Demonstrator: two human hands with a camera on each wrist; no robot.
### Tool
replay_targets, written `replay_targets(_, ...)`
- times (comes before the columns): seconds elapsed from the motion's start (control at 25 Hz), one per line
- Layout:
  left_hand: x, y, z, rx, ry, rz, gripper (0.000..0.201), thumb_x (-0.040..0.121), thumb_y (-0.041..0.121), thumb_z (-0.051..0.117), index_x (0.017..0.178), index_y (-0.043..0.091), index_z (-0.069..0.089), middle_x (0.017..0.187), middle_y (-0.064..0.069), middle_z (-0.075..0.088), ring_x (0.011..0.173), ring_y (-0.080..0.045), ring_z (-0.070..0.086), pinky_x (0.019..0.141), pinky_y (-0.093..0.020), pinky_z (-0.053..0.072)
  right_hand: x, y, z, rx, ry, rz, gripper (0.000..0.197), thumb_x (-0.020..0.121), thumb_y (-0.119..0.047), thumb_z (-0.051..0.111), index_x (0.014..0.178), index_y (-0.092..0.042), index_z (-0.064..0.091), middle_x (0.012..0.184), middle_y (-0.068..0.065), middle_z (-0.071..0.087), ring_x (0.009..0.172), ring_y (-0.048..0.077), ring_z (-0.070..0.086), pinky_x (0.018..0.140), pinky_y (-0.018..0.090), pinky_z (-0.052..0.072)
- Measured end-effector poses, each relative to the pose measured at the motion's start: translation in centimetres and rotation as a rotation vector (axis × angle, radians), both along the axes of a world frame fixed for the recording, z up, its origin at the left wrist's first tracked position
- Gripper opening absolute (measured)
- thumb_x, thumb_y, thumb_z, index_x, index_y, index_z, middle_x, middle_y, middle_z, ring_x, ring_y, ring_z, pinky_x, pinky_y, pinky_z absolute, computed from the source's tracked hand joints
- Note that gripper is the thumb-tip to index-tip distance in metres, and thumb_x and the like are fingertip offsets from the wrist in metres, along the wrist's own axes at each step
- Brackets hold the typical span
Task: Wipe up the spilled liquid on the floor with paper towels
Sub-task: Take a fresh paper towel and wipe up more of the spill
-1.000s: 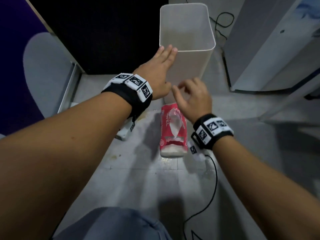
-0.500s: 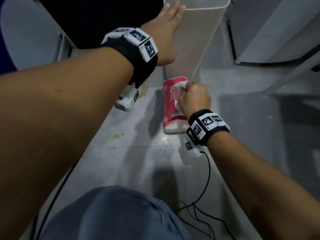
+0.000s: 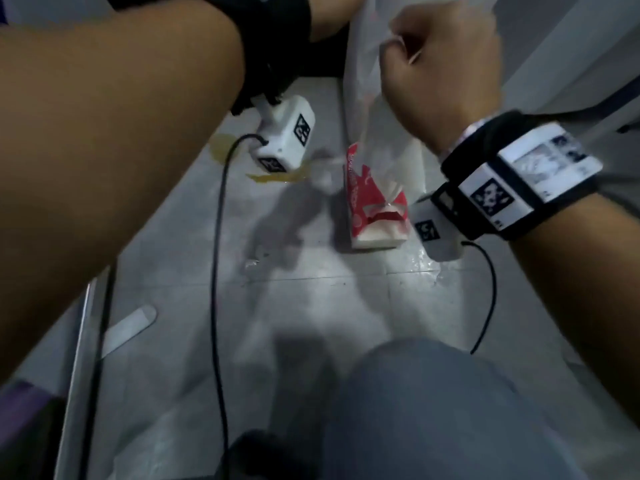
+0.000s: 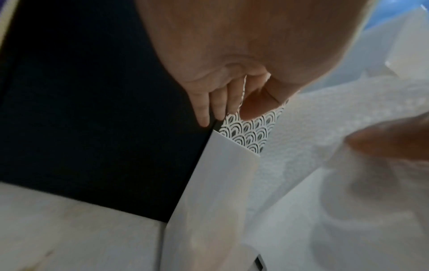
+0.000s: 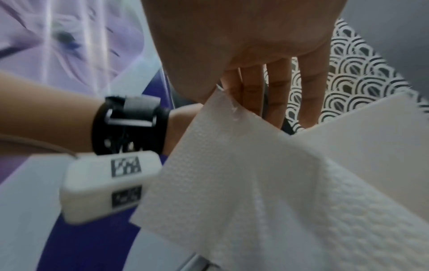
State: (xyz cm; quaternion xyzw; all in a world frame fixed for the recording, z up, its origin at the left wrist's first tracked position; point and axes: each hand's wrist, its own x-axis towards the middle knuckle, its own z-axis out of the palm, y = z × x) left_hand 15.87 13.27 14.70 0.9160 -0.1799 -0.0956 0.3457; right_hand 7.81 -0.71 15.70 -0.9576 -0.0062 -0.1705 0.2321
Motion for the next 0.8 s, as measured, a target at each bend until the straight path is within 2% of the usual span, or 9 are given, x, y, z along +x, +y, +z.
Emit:
replay_targets(0.08, 0.6, 4.0, -0.9, -0.155, 0.061, 0.013, 0.065, 0.051, 0.007, 0.059, 0.113, 0.026, 0.064, 0.121, 0.001, 0.068, 0.114, -0.016, 0.063, 0.091, -0.039, 0.055, 1.0, 1.7, 1.7, 0.065, 0.055, 0.052, 0.028, 0.086, -0.027, 0.046, 0.06, -0.016, 0.04, 0.057, -0.003, 0.034, 0.056, 0.015, 0.03, 0.047, 0.023, 0.023)
replay_targets(0.2, 0.6, 9.0, -1.1, -0.264, 0.213, 0.088, 0.09, 0.024, 0.015, 0.068, 0.114, 0.017, 0.069, 0.122, 0.002, 0.069, 0.118, -0.018, 0.062, 0.093, -0.044, 0.054, 3.9, 3.9, 2.1, 0.277, 0.277, 0.189, 0.024, 0.083, -0.023, 0.055, 0.077, -0.001, 0.064, 0.072, 0.006, 0.047, 0.06, 0.011, 0.042, 0.054, 0.029, 0.038)
replay_targets(0.28, -0.8, 11.3, -1.9, -0.303, 0.365, 0.14, 0.072, 0.034, 0.004, 0.071, 0.104, 0.02, 0.073, 0.114, 0.004, 0.071, 0.116, -0.019, 0.062, 0.091, -0.043, 0.05, 5.6, 5.0, 1.9, 0.417, 0.446, 0.229, 0.014, 0.078, -0.02, 0.064, 0.072, -0.008, 0.068, 0.077, 0.011, 0.051, 0.062, 0.015, 0.047, 0.055, 0.032, 0.043)
replay_targets(0.4, -3.1, 14.2, -3.2, -0.399, 0.477, 0.178, 0.036, 0.051, 0.01, 0.083, 0.082, 0.025, 0.072, 0.091, 0.002, 0.072, 0.094, -0.019, 0.063, 0.089, -0.043, 0.05, 6.4, 7.2, 2.1, 0.563, 0.584, 0.196, 0.008, 0.079, -0.009, 0.069, 0.085, -0.007, 0.073, 0.084, 0.014, 0.063, 0.067, 0.02, 0.057, 0.064, 0.027, 0.046)
replay_targets(0.52, -4.4, 15.7, -2.8, -0.51, 0.522, 0.186, 0.023, 0.072, 0.006, 0.079, 0.082, 0.022, 0.066, 0.081, -0.006, 0.063, 0.077, -0.021, 0.055, 0.068, -0.032, 0.044, 6.4, 8.9, 2.6, 0.559, 0.691, 0.129, 0.011, 0.084, -0.004, 0.067, 0.078, -0.014, 0.068, 0.076, 0.006, 0.063, 0.057, 0.015, 0.057, 0.057, 0.021, 0.046)
replay_targets(0.6, -4.9, 16.1, -2.3, -0.626, 0.652, 0.148, 0.025, 0.075, 0.005, 0.074, 0.091, 0.02, 0.062, 0.074, -0.003, 0.058, 0.066, -0.019, 0.047, 0.057, -0.03, 0.03, 6.9, 9.2, 3.1, 0.492, 0.738, 0.096, 0.017, 0.084, -0.007, 0.069, 0.071, -0.017, 0.064, 0.068, 0.002, 0.06, 0.054, 0.013, 0.055, 0.054, 0.021, 0.043)
replay_targets(0.64, -5.0, 16.3, -2.0, -0.688, 0.724, 0.118, 0.029, 0.072, 0.012, 0.075, 0.096, 0.018, 0.062, 0.074, -0.001, 0.058, 0.064, -0.018, 0.045, 0.056, -0.03, 0.026, 7.3, 9.4, 3.4, 0.473, 0.758, 0.089, 0.017, 0.084, -0.008, 0.07, 0.071, -0.017, 0.063, 0.067, 0.0, 0.06, 0.054, 0.012, 0.055, 0.053, 0.02, 0.043)
replay_targets(0.72, -4.6, 16.6, -1.9, -0.68, 0.74, 0.074, 0.043, 0.067, 0.024, 0.082, 0.106, 0.017, 0.066, 0.091, 0.001, 0.069, 0.077, -0.02, 0.062, 0.067, -0.03, 0.042, 7.9, 9.8, 3.6, 0.458, 0.791, 0.1, 0.01, 0.085, -0.008, 0.069, 0.08, -0.015, 0.065, 0.073, 0.0, 0.063, 0.059, 0.012, 0.058, 0.053, 0.017, 0.045)
replay_targets(0.8, -4.3, 16.2, -1.8, -0.586, 0.624, 0.126, 0.042, 0.071, 0.019, 0.084, 0.111, 0.016, 0.07, 0.104, 0.0, 0.075, 0.094, -0.02, 0.072, 0.086, -0.035, 0.055, 9.0, 10.3, 3.1, 0.452, 0.82, 0.146, 0.006, 0.085, -0.007, 0.068, 0.089, -0.012, 0.067, 0.084, 0.004, 0.067, 0.069, 0.015, 0.062, 0.061, 0.021, 0.049)
